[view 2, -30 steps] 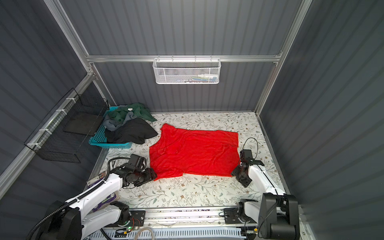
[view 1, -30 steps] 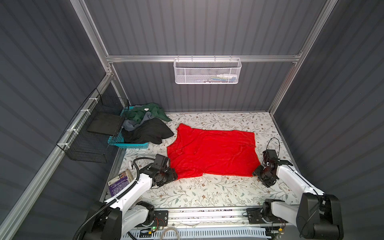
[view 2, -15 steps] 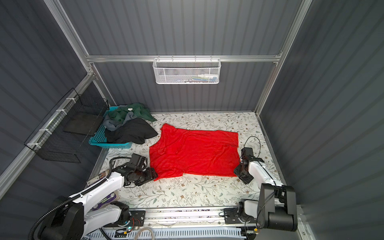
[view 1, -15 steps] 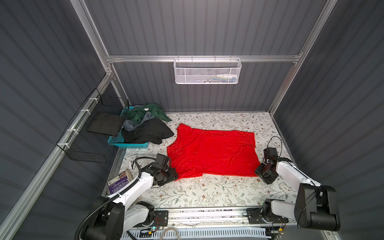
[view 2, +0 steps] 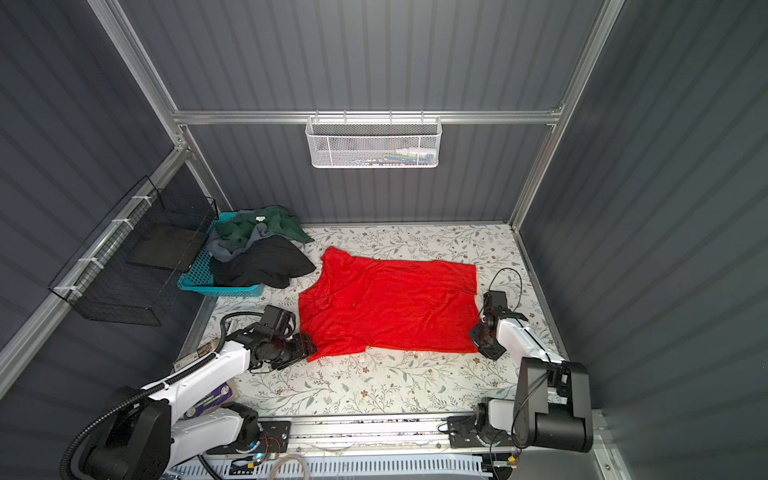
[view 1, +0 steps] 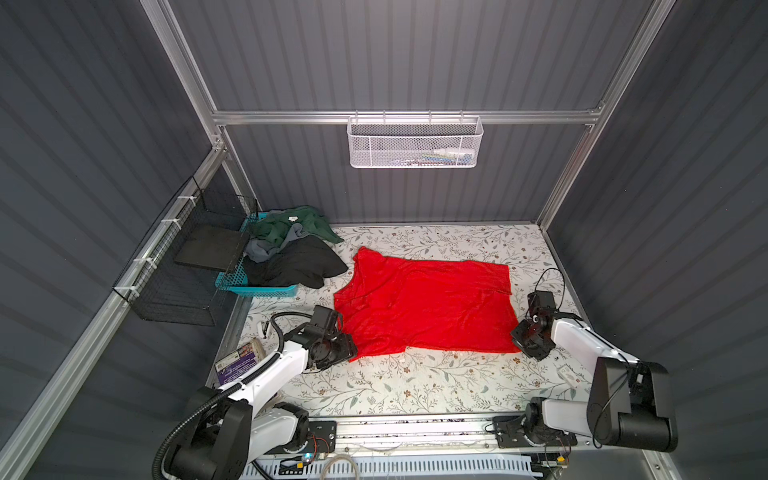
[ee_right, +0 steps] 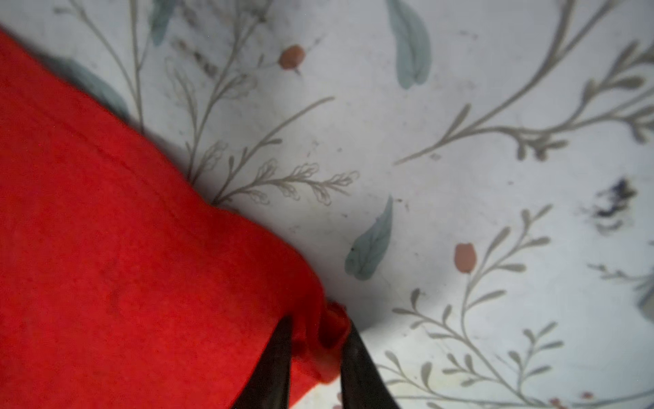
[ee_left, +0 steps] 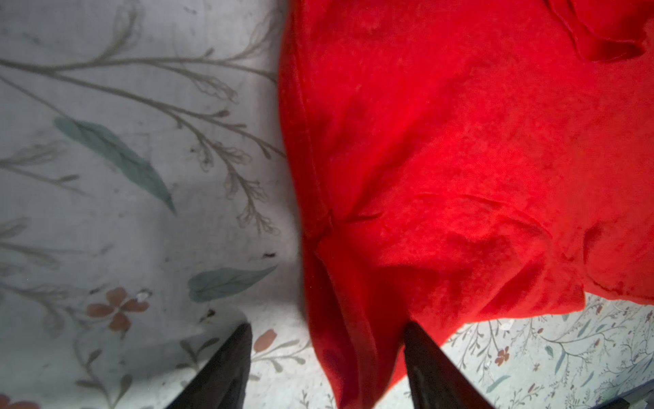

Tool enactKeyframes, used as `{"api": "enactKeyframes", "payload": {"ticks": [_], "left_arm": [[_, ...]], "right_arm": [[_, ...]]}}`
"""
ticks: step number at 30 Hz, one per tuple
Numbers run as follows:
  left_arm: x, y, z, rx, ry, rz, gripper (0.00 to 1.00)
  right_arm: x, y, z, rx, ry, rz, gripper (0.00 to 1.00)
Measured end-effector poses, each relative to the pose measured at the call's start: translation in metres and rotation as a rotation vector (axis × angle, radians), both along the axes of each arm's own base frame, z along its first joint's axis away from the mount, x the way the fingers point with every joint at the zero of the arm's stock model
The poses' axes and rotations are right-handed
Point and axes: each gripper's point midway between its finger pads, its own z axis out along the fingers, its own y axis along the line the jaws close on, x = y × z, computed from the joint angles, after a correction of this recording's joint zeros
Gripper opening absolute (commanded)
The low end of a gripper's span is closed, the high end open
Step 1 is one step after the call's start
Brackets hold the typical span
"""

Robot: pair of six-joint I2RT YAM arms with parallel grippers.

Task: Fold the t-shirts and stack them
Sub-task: 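Lower both grippers to the red shirt's corners nearest the robot, then pinch the shirt's near corners with both grippers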

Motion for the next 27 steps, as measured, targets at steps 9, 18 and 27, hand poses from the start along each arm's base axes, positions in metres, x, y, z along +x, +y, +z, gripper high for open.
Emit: {"api": "enactKeyframes", "payload": {"ticks": [9,18,27], "left_arm": [[-0.009,-0.001,0.005,-0.007,0.013,-0.023,0.63],[-0.013,-0.003,0.007,-0.006,0.019,-0.046,0.62],[-0.005,-0.017,0.007,-0.045,-0.013,-0.078,0.47]], "right_arm": [[0.000,0.001,0.000,0.004,-0.019,0.007,0.00],[0.001,0.002,0.000,0.005,-0.020,0.023,0.00],[0.002,0.006,0.001,0.024,-0.029,0.042,0.00]]}}
